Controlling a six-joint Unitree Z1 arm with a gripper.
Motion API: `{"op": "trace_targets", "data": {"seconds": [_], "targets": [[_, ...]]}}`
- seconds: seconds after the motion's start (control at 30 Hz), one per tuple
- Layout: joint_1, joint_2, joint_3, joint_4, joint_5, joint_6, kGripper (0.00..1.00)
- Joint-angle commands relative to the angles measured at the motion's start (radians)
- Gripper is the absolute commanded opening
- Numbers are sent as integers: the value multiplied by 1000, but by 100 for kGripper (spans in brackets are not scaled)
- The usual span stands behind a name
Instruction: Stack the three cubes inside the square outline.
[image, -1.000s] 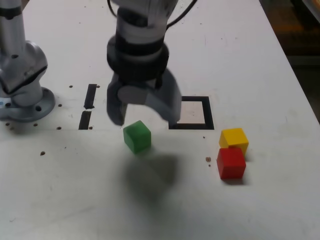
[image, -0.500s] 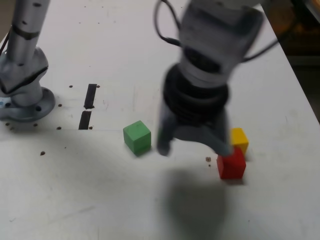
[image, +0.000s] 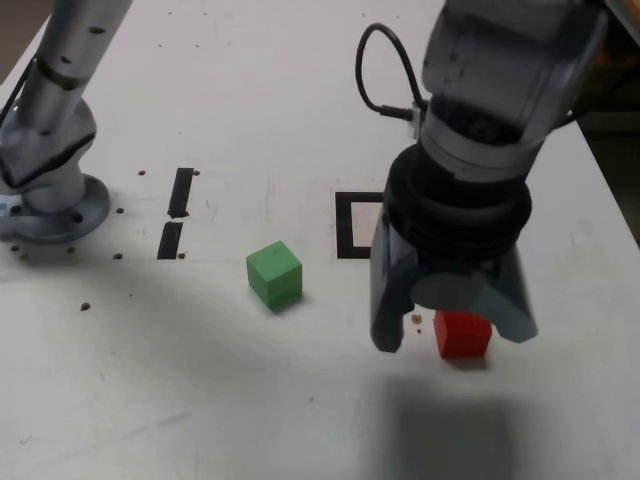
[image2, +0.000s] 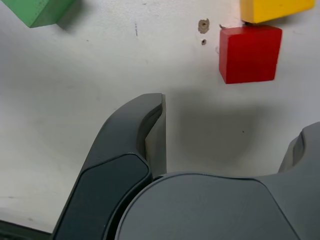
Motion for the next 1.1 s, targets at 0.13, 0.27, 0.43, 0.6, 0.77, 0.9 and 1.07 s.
{"op": "trace_targets", "data": {"seconds": [0.13, 0.27, 0.43, 0.6, 0.77, 0.9, 1.07], "targets": [[22, 31, -1, -16, -16, 0, 91], [40, 56, -8, -28, -9, 7, 90], [63, 91, -7, -35, -12, 25, 88], [74, 109, 1, -51, -9, 34, 81], [81, 115, 22, -81, -8, 37, 68], [87, 124, 41, -135, -11, 47, 61], [96, 128, 63, -169, -11, 60, 59]]}}
